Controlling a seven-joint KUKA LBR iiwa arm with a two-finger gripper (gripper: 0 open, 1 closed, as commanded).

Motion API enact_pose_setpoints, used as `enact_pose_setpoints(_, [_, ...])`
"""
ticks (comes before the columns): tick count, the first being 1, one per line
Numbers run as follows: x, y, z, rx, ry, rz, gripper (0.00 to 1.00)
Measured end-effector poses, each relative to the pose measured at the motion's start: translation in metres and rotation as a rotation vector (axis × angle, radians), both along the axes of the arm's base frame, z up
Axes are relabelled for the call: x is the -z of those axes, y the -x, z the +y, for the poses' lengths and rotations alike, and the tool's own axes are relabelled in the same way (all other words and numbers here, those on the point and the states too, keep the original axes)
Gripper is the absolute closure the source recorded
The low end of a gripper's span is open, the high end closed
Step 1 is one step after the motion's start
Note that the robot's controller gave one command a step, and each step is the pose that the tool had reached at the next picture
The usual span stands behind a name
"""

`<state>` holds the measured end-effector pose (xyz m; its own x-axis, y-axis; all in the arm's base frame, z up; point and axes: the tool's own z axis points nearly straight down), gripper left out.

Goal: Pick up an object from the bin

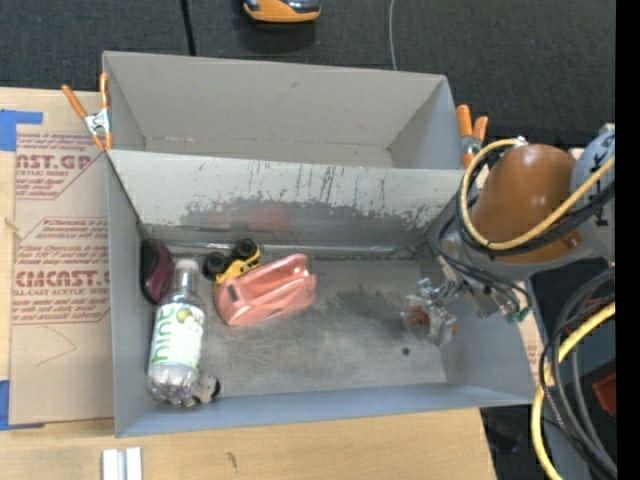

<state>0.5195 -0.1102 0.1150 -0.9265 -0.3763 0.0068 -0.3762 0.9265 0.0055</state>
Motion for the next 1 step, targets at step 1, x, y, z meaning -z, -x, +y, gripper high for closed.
enact_pose_setpoints(1, [-0.1998,-0.0150,-0.0059,-0.030,0.005,-0.021,1.00])
